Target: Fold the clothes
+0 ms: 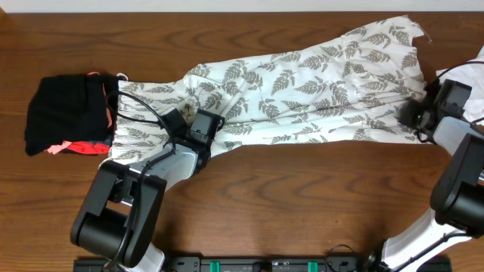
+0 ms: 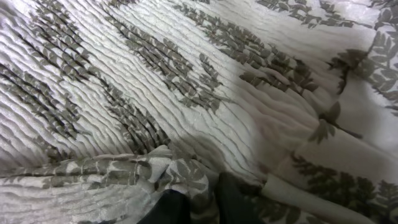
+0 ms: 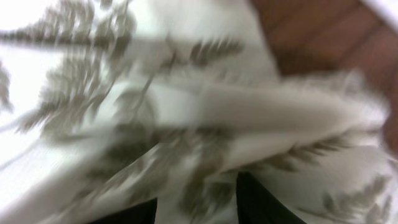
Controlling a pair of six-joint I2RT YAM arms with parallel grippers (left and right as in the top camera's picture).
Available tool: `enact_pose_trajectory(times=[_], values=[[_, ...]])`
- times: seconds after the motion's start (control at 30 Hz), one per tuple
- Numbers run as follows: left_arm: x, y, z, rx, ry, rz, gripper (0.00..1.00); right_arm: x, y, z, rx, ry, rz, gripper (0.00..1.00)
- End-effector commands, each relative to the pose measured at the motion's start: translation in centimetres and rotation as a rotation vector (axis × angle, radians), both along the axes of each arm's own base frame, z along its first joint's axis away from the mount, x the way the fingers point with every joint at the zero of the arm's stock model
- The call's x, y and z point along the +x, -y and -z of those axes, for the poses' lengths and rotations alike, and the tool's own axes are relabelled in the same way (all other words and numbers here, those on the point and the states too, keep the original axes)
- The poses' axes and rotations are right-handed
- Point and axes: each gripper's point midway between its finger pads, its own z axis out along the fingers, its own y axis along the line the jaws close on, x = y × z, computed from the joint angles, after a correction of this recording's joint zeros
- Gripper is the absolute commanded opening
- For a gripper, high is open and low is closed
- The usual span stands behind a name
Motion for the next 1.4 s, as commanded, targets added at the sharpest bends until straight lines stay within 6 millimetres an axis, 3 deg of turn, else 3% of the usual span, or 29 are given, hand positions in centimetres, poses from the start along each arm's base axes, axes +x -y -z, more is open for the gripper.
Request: enact_pose_trajectory(times=[0.0,0.1,0.27,0.43,0.63,0.73,0.87,1.0,1.07,1.13,1.23,1.37], values=[[-2.2,-0.6,2.3,0.007,-0.107,0.01,0.17,0.7,0.9,0.2,-0.04,0.035,0.015,0.4],[-2.2,-0.6,2.3,0.007,-0.107,0.01,0.17,2.1,2.1,-1.2,-0.097,0.11,0.038,0.4],[-2.2,-0.6,2.3,0.007,-0.107,0.01,0.17,3.1,3.4,-1.9,-0.149,0.166,0.077,0.4],[-2.2,-0.6,2.3,0.007,-0.107,0.01,0.17,3.1,3.5,0.1,-0.14,0.145,0.085,0.4],[-2.3,-0.7,2.3,0.008,-0.108,0.01,0.17,1.9,2.9,1.9,-0.108,0.074,0.08,0.49],[-2.4,-0.7,2.4,0.01,-0.115,0.011,0.27,1.3,2.2,2.1,-0.075,0.042,0.066,0.52],[-2.5,-0.8,2.4,0.026,-0.131,0.034,0.38,1.8,1.3,-1.8,-0.053,0.102,0.03,0.57],[-2.5,-0.8,2.4,0.037,-0.14,0.053,0.49,2.8,0.5,-10.9,-0.091,0.292,-0.012,0.55],[-2.5,-0.7,2.4,0.036,-0.14,0.053,0.54,2.7,-0.5,-14.8,-0.102,0.366,-0.042,0.53],[-2.5,-0.7,2.4,0.036,-0.14,0.053,0.56,2.4,-2.0,-17.4,-0.095,0.411,-0.082,0.52],[-2.5,-0.7,2.4,0.036,-0.139,0.052,0.56,1.9,-4.7,-18.1,-0.058,0.399,-0.143,0.5],[-2.5,-0.7,2.4,0.036,-0.14,0.053,0.56,0.9,-9.4,-15.2,0.029,0.274,-0.246,0.43]])
